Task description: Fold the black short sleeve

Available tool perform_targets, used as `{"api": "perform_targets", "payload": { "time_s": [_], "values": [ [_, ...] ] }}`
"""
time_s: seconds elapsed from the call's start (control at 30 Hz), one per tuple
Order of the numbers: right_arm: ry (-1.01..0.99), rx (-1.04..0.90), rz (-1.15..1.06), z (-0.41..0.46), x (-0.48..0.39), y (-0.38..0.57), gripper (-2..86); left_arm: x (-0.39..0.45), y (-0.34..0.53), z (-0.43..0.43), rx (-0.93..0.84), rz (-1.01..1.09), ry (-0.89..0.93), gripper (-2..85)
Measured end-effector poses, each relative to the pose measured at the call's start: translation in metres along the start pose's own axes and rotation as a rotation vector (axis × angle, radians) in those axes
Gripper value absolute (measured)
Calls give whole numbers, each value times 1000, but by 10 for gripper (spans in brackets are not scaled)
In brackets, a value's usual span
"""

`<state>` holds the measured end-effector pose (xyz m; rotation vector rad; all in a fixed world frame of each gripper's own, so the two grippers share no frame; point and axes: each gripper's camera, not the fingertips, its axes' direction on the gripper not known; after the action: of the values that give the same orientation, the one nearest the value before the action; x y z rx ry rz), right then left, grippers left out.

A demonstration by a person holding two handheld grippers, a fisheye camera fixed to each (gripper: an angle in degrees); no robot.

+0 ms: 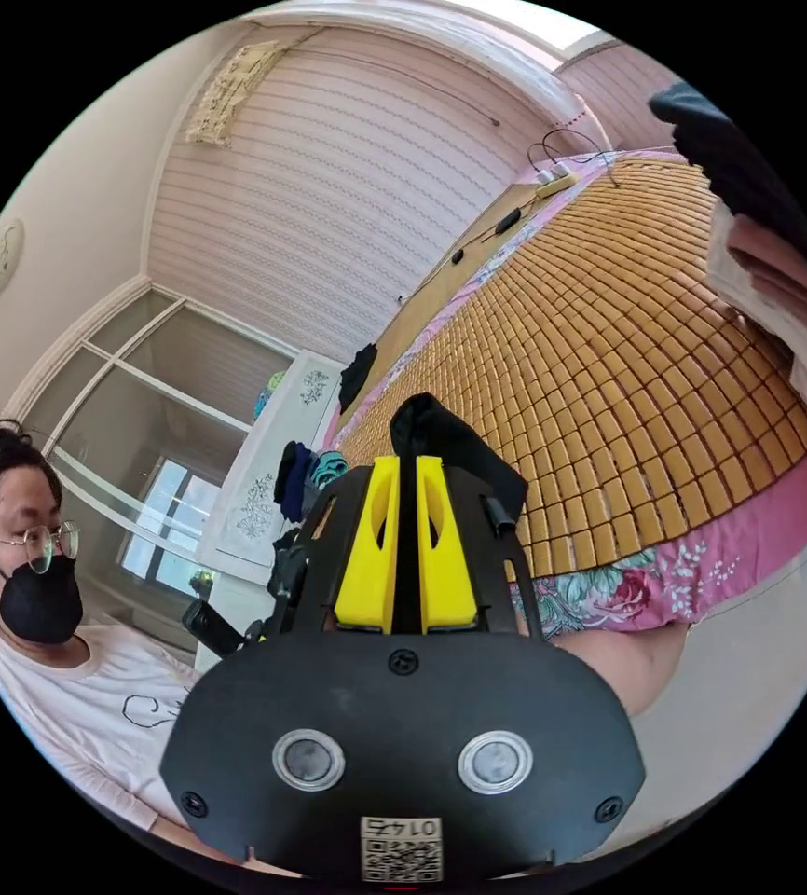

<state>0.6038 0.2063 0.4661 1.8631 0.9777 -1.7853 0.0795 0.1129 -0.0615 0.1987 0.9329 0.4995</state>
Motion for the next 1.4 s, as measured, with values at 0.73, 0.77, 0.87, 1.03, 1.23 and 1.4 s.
{"api": "perform_targets", "payload": {
  "time_s": [0.73, 0.77, 0.87, 1.03, 1.23, 1.4],
  "values": [
    [504, -417, -422, 330, -142, -48, 76, -210, 83, -14, -331, -573, -312, 24],
    [521, -467, -451, 340, -141, -50, 114, -211, 81, -14, -341, -565, -348, 9],
    [530, -570, -492, 365, -136, -51, 175, -210, 72, -14, -387, -512, -438, -2],
    [602, -656, -630, 387, -151, -44, 172, -211, 58, -13, -221, -416, -280, 57],
    [506, -669, -716, 380, -171, -34, 75, -223, 35, 37, -316, -360, -222, 118],
    [286, -566, -689, 317, -186, -48, 40, -224, 23, 60, -333, -305, -232, 131]
  ]
}}
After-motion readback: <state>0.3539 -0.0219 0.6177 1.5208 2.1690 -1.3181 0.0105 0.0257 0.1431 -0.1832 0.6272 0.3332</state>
